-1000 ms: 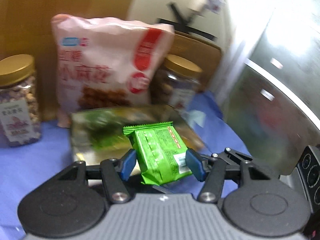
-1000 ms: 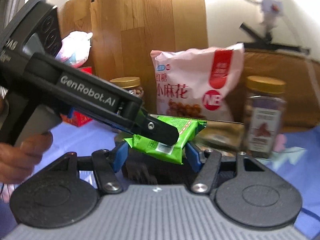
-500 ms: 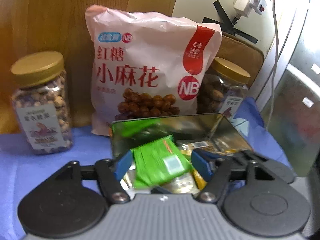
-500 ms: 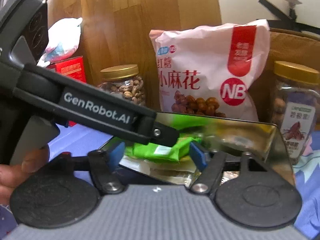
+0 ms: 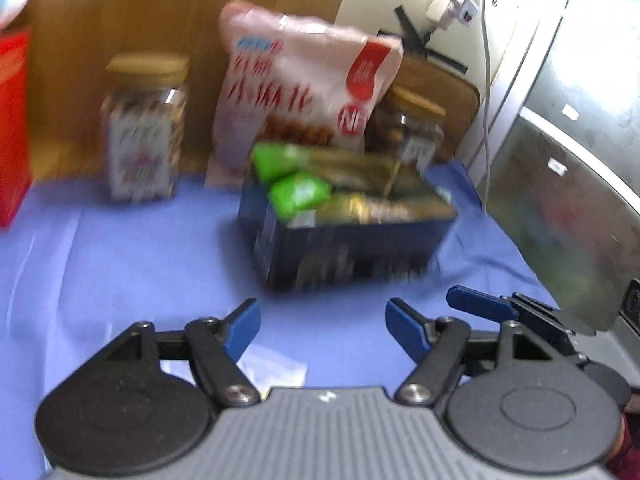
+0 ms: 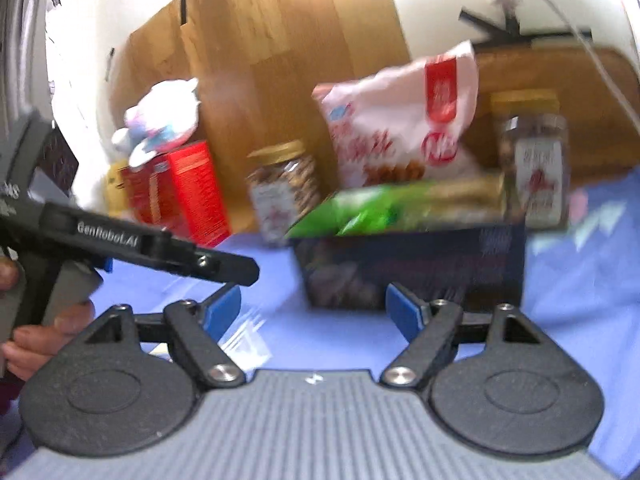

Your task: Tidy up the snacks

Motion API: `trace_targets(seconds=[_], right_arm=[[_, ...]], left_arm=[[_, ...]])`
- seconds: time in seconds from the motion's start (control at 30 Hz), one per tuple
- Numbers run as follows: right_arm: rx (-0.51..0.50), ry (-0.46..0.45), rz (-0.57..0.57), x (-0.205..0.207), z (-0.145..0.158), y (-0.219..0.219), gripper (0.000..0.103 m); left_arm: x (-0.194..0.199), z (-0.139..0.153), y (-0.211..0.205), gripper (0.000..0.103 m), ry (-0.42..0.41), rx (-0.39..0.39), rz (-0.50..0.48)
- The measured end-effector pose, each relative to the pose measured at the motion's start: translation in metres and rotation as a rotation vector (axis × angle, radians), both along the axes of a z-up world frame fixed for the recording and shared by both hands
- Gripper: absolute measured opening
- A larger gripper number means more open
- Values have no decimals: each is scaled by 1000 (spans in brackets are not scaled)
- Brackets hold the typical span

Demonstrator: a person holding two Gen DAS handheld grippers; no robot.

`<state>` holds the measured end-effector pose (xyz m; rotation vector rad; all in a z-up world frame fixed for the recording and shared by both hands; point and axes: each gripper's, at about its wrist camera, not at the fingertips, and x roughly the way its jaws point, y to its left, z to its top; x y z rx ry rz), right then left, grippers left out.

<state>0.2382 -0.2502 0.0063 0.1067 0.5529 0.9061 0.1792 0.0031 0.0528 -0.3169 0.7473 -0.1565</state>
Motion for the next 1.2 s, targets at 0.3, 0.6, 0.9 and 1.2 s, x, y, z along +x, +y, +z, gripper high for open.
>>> trace_targets(seconds=[0.3, 0.6, 0.9, 1.2], right_arm=[[-155, -21, 248, -77, -7, 33, 82], [-360, -78, 287, -85, -15, 60, 82], [-335, 8, 321, -89, -20, 63, 80], [-167, 142, 240, -69, -20, 40, 65]], left_arm=[[-73, -30, 22, 71, 90, -44, 51], [-128, -35, 34, 71, 129, -199, 55], [-119, -53, 25, 59, 118, -312, 69], [-82, -51, 6, 50, 85, -234, 71]])
